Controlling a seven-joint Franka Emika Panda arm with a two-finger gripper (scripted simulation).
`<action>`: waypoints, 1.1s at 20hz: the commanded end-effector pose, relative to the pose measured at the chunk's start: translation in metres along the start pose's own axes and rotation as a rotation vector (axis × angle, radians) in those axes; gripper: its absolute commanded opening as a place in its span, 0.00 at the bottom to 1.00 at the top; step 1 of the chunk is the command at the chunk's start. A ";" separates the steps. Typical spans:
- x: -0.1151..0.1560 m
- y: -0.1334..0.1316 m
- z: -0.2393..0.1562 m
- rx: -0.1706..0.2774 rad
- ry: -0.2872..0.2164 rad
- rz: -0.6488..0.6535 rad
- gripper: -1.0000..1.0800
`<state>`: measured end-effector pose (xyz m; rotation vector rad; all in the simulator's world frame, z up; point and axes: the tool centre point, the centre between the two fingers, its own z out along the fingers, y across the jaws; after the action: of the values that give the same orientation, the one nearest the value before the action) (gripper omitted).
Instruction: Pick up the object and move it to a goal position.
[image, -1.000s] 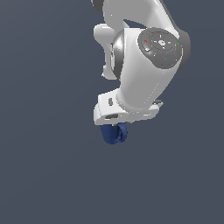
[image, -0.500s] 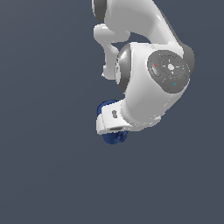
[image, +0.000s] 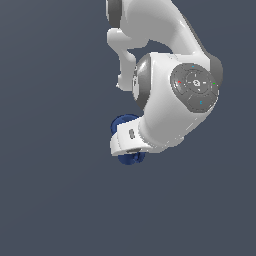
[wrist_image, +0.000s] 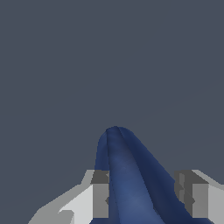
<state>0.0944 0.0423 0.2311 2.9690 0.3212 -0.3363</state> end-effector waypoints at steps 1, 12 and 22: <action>0.000 -0.002 0.000 -0.001 -0.002 -0.005 0.62; 0.005 -0.013 0.005 -0.013 -0.022 -0.036 0.62; 0.006 -0.014 0.011 -0.014 -0.023 -0.036 0.62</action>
<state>0.0954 0.0556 0.2199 2.9468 0.3737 -0.3700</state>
